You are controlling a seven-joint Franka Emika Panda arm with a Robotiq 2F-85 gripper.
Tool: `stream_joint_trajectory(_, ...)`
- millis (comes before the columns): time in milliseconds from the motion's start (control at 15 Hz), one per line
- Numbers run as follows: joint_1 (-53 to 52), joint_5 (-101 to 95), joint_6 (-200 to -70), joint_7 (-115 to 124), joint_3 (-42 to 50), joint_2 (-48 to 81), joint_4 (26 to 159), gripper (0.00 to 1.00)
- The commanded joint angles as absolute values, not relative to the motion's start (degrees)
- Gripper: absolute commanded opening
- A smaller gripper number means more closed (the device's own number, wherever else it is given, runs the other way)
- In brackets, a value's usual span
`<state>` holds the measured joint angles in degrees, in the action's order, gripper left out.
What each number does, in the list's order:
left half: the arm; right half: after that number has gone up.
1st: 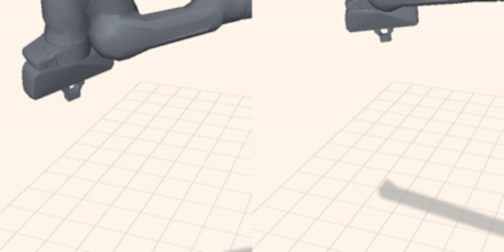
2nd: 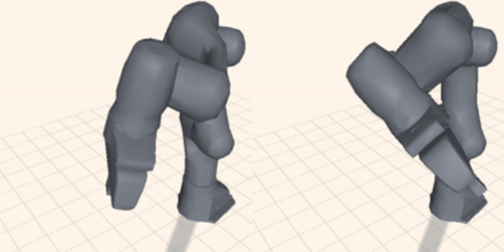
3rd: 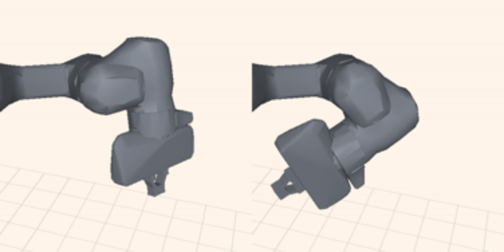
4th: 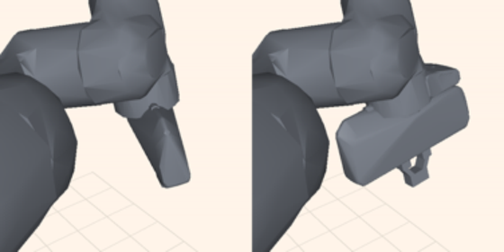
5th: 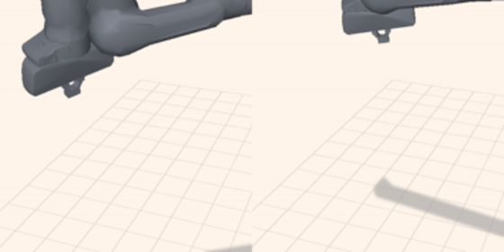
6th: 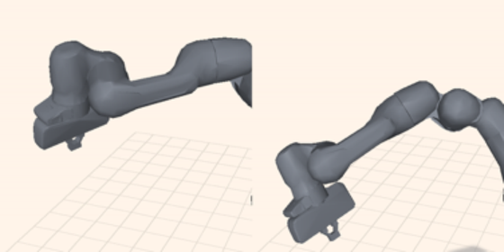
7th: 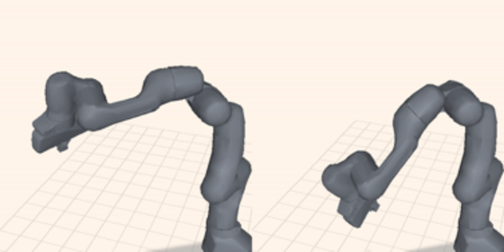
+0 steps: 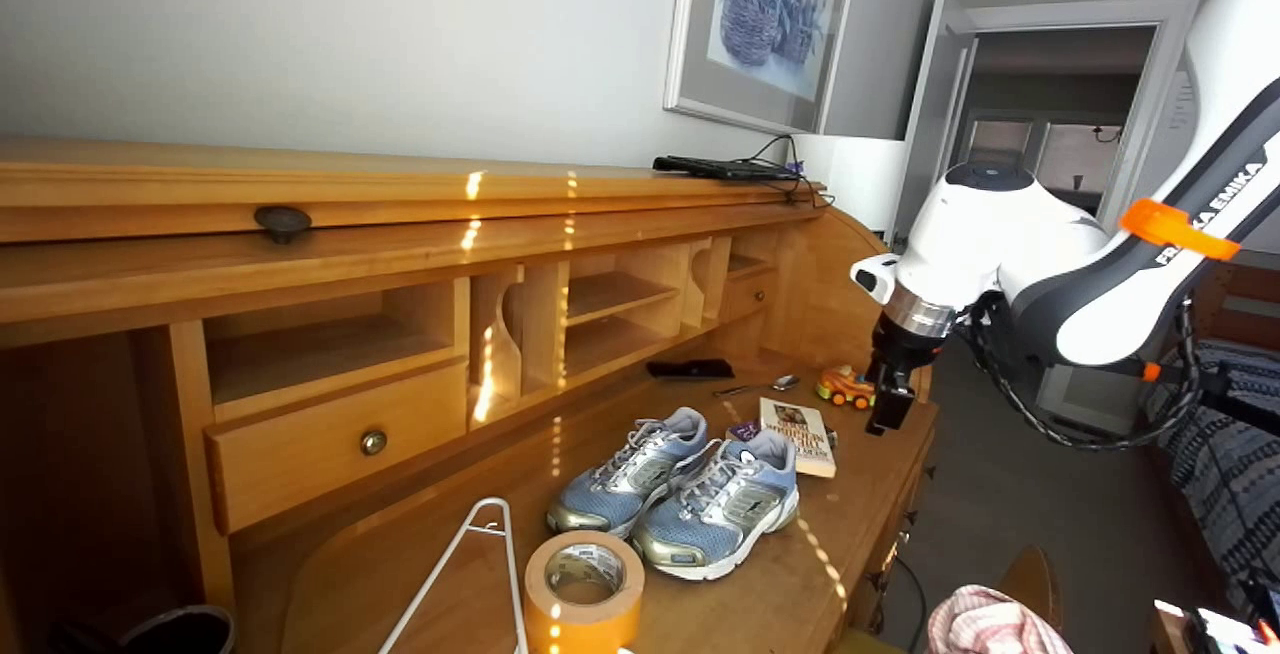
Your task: Put the white book on the topmost middle shelf.
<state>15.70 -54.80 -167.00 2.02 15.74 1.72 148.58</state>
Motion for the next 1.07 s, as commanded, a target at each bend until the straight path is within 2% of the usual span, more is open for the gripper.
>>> stream_joint_trajectory(0, 15.7, -63.9, -169.3, 9.4, 16.5, 5.7, 146.3, 1.0)
stream_joint_trajectory(67, 15.7, -59.4, -167.5, 5.5, 15.9, 3.0, 147.9, 1.0)
stream_joint_trajectory(533, 15.7, -61.6, -167.7, 7.6, 15.9, 4.7, 146.9, 1.0)
stream_joint_trajectory(1000, 15.5, -64.5, -170.2, 9.7, 16.3, 10.7, 144.3, 1.0)
